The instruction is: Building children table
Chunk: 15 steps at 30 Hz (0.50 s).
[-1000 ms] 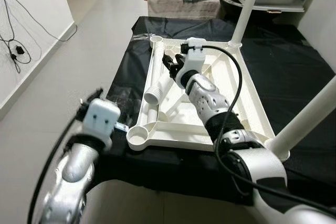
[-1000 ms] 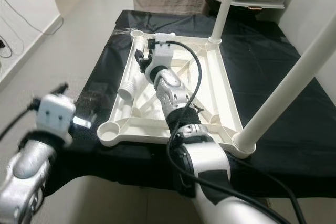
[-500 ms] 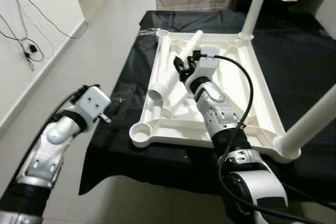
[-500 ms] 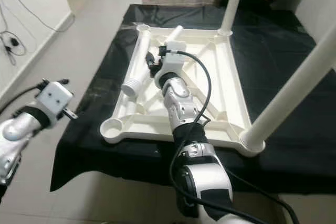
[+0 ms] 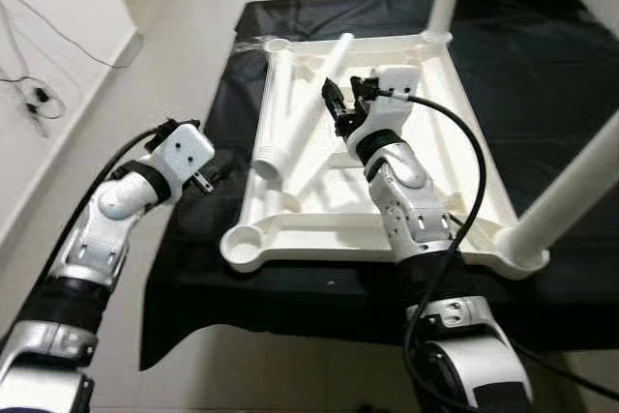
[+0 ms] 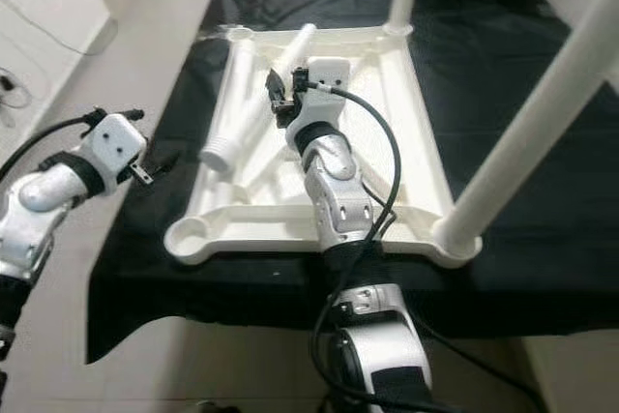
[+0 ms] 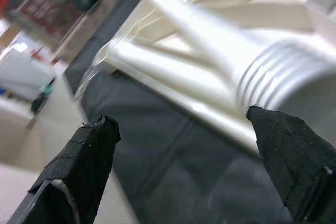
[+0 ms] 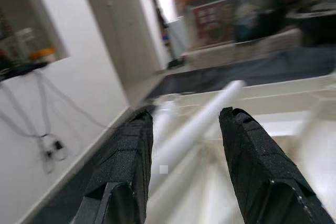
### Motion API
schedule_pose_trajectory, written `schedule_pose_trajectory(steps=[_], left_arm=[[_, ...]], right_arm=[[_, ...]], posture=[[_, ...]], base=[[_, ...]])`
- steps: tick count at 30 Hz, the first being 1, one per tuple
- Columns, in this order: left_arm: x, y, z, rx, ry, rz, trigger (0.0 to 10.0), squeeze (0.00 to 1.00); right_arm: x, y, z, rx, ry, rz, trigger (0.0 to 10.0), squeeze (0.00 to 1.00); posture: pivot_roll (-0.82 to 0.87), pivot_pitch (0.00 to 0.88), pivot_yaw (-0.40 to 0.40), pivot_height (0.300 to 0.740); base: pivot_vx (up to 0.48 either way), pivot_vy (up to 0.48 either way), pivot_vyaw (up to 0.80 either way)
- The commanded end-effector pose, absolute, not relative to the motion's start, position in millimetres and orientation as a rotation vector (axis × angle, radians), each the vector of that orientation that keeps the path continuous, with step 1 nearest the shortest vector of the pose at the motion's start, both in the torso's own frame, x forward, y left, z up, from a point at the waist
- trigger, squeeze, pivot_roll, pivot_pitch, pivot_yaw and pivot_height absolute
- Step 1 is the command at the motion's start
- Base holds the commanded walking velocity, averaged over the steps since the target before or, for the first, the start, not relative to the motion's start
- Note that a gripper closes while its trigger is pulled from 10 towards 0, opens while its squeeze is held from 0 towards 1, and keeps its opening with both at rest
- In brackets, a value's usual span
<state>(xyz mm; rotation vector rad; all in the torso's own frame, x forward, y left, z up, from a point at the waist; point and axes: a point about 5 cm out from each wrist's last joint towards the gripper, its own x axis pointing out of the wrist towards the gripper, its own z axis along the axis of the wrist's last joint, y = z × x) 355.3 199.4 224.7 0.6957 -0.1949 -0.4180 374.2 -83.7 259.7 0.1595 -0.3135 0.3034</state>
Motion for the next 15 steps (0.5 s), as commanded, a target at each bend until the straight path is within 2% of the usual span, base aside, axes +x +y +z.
schedule_pose_trajectory(steps=[1, 15], left_arm=[[363.0, 200.0, 228.3, 0.721, -0.194, -0.453, 10.0, 0.00], [372.9, 209.3, 270.6, 0.736, -0.273, -0.458, 10.0, 0.00]], right_arm=[[367.2, -77.7, 254.3, 0.172, -0.287, 0.336, 10.0, 0.00], [359.3, -69.5, 254.1, 0.229, -0.258, 0.372, 10.0, 0.00]], posture=[[0.03, 0.264, 0.071, 0.740], [0.05, 0.261, 0.079, 0.740]], base=[[0.000, 0.000, 0.00], [0.000, 0.000, 0.00]])
